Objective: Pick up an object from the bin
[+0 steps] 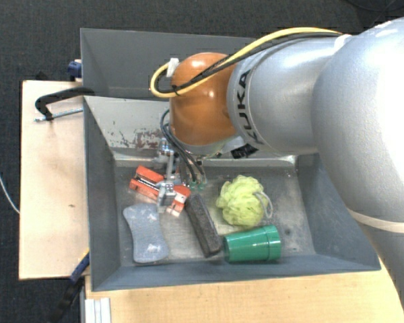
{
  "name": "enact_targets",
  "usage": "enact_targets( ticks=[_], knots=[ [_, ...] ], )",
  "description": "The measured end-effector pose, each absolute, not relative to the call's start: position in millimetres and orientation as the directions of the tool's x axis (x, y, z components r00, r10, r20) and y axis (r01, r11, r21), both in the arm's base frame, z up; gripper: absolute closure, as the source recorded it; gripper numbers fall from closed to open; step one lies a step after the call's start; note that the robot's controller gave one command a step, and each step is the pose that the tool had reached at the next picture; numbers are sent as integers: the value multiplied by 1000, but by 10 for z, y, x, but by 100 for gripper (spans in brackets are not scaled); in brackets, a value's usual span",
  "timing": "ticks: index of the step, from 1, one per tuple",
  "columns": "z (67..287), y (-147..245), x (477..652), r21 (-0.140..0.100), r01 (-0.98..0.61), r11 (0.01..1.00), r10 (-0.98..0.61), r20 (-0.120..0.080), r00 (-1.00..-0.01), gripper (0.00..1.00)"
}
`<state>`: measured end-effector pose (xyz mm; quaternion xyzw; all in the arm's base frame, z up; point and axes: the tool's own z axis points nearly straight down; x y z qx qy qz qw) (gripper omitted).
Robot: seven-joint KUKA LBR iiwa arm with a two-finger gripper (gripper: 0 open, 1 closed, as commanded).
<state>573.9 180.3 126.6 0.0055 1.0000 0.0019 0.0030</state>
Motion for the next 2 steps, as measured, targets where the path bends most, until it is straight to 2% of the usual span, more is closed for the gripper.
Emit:
enact_targets(
  ticks=[1, 2],
  knots=[
    [983, 1492, 5693, 0, 38, 999, 38, 5, -999, 0],
    [753, 1218, 5812, 6, 234, 972, 234, 1, -972, 100]
  ],
)
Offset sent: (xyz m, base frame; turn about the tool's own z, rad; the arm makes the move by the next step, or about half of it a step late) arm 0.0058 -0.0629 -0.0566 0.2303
